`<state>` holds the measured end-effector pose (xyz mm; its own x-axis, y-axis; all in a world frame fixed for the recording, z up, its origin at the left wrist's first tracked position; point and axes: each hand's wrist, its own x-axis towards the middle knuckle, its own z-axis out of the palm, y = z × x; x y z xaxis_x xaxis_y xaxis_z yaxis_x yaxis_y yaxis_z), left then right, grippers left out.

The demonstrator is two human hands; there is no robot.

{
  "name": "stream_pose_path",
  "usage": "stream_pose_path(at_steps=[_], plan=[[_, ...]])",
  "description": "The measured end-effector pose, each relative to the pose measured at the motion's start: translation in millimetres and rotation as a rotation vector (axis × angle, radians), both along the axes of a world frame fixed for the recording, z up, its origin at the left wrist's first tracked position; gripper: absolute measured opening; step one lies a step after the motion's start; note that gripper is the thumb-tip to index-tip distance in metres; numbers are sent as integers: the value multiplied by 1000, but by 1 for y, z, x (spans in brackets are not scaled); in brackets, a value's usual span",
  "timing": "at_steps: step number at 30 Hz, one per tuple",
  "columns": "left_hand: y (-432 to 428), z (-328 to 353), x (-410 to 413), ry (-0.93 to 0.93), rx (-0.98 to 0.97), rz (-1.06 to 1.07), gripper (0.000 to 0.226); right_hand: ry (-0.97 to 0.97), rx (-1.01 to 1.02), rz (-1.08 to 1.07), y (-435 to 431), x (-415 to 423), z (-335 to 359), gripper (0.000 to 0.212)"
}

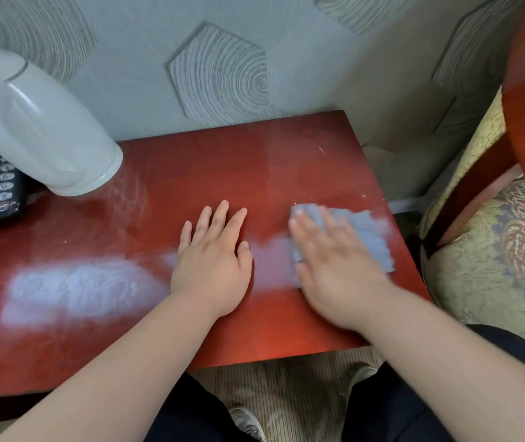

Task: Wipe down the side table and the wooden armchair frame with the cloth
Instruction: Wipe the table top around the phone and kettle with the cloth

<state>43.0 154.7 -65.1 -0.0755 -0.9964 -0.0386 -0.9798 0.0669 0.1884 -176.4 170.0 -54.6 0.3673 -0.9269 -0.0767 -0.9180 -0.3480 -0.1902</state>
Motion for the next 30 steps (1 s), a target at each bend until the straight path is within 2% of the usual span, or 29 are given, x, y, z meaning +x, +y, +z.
stream_pose_path(at_steps=[3, 6, 11, 14, 16, 19, 24, 30], plan=[[0, 0, 0, -7, -15, -5, 60, -39, 44, 117, -3, 30, 1, 67], [-1, -1, 1, -5, -19, -9, 60, -34, 35, 119, -31, 26, -2, 68], [0, -1, 2, 19, -2, -7, 64, 26, 10, -175, -73, -32, -5, 66], [-3, 2, 1, 6, -46, -4, 63, 44, 29, -261, -80, -32, 0, 65], [-12, 3, 2, 26, -106, -2, 61, 5, 21, -194, -72, -11, 3, 65], [-43, 5, 4, 49, -163, 12, 56, -48, 30, 20, -56, 20, 7, 67], [-83, 2, 7, 56, -104, 21, 64, -31, 43, 138, -80, 20, -1, 64], [-84, -2, 9, 50, -72, 0, 67, 76, 61, -195, -125, -46, -2, 65]])
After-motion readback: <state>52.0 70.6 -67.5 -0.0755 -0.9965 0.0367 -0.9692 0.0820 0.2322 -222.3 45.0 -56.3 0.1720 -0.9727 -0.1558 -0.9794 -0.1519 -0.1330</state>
